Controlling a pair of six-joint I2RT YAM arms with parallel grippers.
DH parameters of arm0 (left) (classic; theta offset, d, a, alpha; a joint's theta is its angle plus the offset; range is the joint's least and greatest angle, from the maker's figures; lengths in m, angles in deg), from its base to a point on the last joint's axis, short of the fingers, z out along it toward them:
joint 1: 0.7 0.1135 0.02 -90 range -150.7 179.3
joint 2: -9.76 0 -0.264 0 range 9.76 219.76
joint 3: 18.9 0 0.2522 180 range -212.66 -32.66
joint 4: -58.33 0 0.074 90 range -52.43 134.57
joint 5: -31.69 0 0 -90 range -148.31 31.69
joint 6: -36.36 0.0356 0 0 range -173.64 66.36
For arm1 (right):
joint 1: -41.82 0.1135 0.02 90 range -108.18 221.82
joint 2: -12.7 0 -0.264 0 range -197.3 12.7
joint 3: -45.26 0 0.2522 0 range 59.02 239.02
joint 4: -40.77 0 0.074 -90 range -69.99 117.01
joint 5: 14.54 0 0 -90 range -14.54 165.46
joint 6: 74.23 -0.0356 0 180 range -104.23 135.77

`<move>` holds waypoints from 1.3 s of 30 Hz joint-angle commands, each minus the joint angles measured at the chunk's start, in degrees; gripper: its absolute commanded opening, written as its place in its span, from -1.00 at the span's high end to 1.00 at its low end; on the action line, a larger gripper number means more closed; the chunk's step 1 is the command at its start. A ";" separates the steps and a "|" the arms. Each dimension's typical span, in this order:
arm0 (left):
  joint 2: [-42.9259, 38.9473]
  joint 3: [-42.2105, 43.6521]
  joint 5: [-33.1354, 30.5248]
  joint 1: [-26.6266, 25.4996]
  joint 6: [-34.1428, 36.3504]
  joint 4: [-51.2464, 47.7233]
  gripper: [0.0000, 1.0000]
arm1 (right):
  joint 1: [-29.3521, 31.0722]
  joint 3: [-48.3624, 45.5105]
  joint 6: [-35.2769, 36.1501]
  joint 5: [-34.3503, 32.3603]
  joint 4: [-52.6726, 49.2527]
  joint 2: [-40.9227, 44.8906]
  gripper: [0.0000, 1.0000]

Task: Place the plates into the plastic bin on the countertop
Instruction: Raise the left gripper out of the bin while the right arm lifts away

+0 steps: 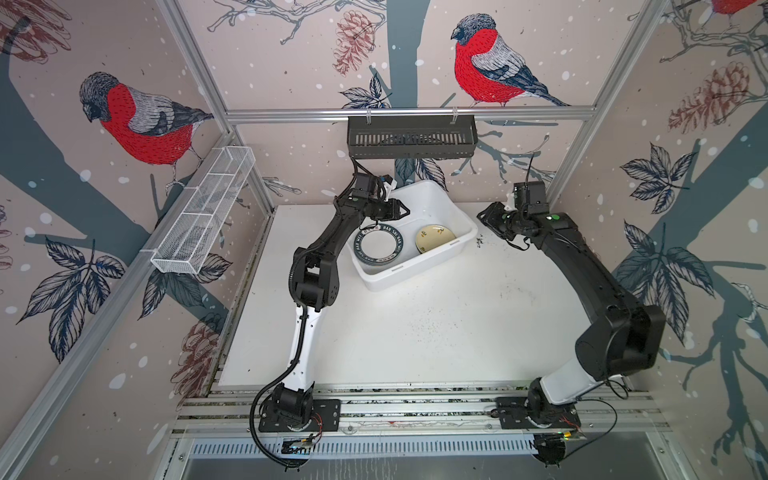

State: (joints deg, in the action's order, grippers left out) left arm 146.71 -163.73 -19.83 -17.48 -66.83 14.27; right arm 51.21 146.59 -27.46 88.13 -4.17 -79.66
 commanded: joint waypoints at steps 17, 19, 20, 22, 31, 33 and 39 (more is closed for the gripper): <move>-15.92 14.14 -5.91 2.56 14.63 -13.07 0.00 | -7.12 -2.66 3.14 3.77 7.79 -2.52 0.03; -17.75 13.89 -6.52 2.62 14.78 -12.69 0.00 | -8.41 -4.13 3.06 4.10 9.44 -1.29 0.02; -18.24 13.28 -6.87 2.58 14.77 -12.83 0.00 | -8.96 -4.89 2.99 4.40 10.18 -0.68 0.02; -18.80 10.51 -7.49 2.56 15.24 -14.49 -0.01 | -10.33 -6.91 2.53 4.95 12.34 0.73 0.01; -27.64 12.62 -16.42 4.43 17.99 -16.28 -0.32 | -14.99 -13.68 3.15 3.69 16.32 5.38 -0.06; -29.60 14.15 -18.14 5.52 17.86 -16.21 -0.37 | -15.36 -14.00 3.97 2.85 15.92 5.53 -0.11; -36.12 21.16 -29.10 6.80 17.26 -14.92 -0.42 | -14.18 -14.43 7.87 -0.96 16.37 7.03 -0.33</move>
State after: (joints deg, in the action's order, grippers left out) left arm 112.98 -144.30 -41.62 -10.83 -49.80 -1.05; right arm 36.50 132.63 -23.00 89.96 9.64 -73.75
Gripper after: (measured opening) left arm 0.709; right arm 0.638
